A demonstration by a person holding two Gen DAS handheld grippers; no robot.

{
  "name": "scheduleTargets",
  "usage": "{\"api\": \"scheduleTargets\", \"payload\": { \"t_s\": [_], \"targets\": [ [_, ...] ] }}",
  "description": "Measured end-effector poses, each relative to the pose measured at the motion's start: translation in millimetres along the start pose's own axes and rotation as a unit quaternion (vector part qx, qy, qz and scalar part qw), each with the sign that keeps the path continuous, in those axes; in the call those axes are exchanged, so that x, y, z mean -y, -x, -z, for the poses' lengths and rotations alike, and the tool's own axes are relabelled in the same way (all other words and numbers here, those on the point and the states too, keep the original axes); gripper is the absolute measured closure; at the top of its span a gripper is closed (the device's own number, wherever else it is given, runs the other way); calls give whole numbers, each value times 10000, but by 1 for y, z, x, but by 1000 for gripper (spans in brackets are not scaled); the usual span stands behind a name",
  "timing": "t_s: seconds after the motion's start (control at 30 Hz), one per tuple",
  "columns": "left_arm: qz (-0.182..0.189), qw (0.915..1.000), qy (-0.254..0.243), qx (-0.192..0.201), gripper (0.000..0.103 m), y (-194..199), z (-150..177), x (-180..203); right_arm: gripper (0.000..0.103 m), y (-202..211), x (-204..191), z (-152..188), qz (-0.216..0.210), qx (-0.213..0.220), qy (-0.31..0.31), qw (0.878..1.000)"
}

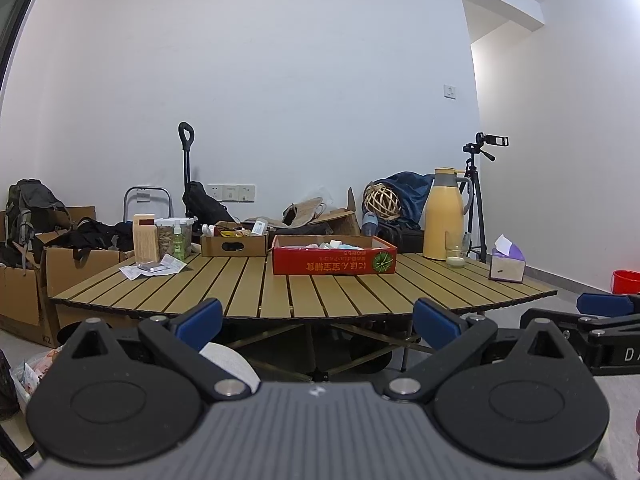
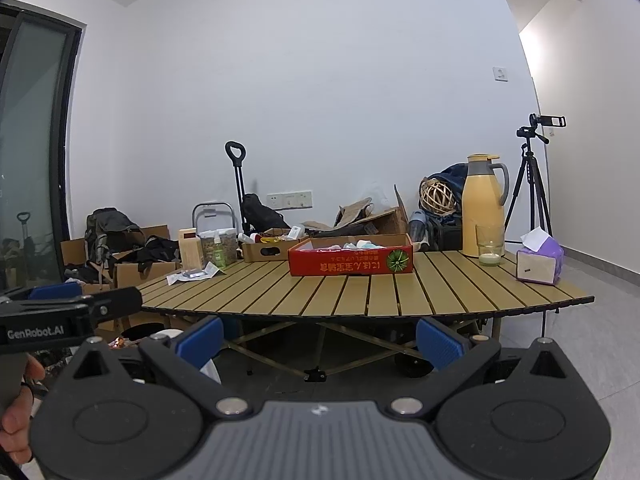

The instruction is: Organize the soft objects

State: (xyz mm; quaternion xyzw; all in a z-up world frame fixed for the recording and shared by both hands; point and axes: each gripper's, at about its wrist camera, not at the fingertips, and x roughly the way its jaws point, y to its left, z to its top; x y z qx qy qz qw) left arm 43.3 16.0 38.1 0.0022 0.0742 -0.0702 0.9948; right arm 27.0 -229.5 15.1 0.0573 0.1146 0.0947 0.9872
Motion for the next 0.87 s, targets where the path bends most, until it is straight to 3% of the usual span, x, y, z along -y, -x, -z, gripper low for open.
{"api": "scheduleTargets", "payload": {
  "t_s": [0.87],
  "targets": [
    [50, 10000, 10, 6, 0, -1, -1, 2, 0, -1, -1, 1, -1, 28, -4, 10000]
  ]
}}
